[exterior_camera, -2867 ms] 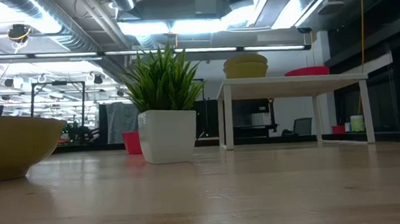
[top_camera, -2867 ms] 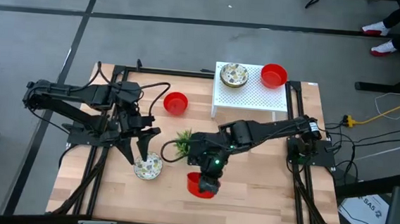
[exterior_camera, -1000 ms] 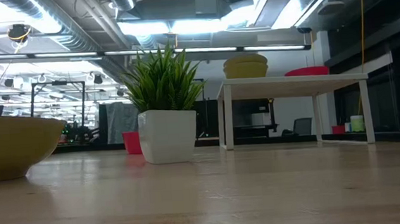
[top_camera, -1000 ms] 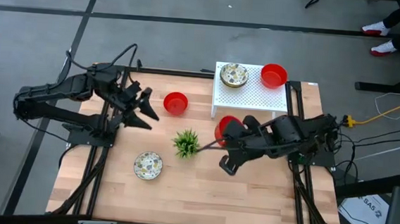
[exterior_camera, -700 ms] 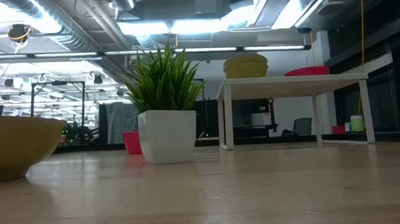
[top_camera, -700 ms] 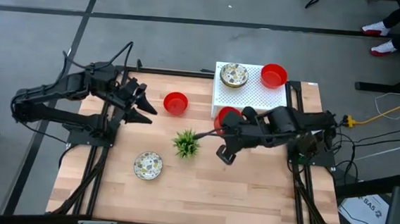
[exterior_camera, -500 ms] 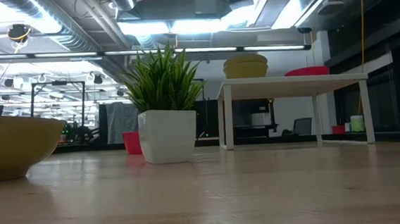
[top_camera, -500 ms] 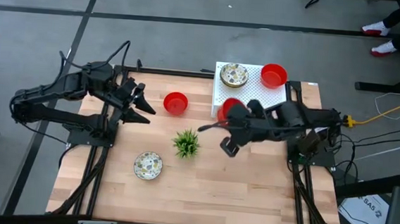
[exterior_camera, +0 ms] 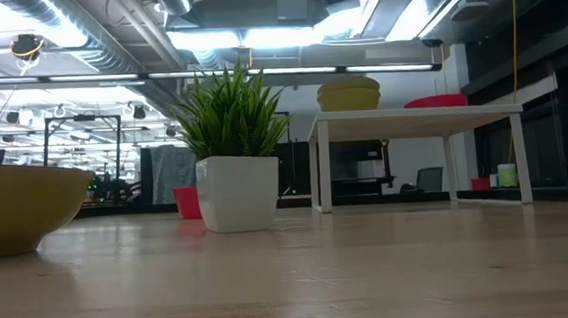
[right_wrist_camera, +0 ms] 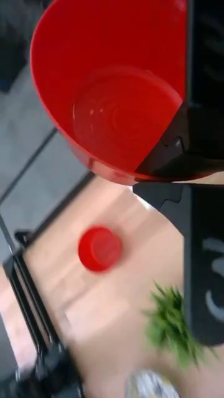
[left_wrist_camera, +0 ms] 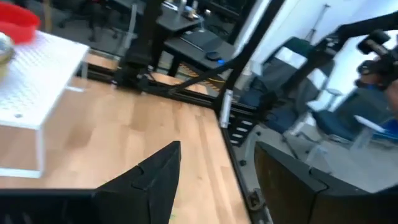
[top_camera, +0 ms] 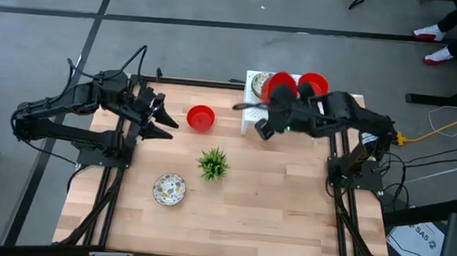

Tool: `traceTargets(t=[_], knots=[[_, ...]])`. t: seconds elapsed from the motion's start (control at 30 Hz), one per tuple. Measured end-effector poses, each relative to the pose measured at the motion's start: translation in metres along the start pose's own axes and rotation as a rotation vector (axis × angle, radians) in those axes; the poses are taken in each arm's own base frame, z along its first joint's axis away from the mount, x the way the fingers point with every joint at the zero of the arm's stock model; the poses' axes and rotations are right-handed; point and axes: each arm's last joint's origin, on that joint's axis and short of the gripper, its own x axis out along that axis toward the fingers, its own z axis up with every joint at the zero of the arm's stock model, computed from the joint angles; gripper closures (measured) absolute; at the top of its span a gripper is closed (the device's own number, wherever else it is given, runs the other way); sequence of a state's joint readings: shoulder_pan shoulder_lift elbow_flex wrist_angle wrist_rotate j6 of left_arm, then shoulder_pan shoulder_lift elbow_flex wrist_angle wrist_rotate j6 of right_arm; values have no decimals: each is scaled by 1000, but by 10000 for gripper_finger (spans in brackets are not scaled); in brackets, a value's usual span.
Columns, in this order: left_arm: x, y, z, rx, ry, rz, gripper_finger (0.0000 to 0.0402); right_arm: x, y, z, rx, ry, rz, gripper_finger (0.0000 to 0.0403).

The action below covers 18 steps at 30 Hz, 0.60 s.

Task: Pick & Place Mini bowls
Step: Stack the bottom red bowl on the red bowl on the shelf

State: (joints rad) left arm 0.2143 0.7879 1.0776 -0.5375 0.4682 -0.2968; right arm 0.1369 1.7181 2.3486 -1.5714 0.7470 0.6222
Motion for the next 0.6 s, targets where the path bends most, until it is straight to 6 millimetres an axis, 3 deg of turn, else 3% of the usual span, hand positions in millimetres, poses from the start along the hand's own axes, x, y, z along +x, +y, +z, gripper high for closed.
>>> traceTargets(t=[0.6], knots=[[1,38,14,30,-90,241,203,34,-98,32,-63,21,-359,397]])
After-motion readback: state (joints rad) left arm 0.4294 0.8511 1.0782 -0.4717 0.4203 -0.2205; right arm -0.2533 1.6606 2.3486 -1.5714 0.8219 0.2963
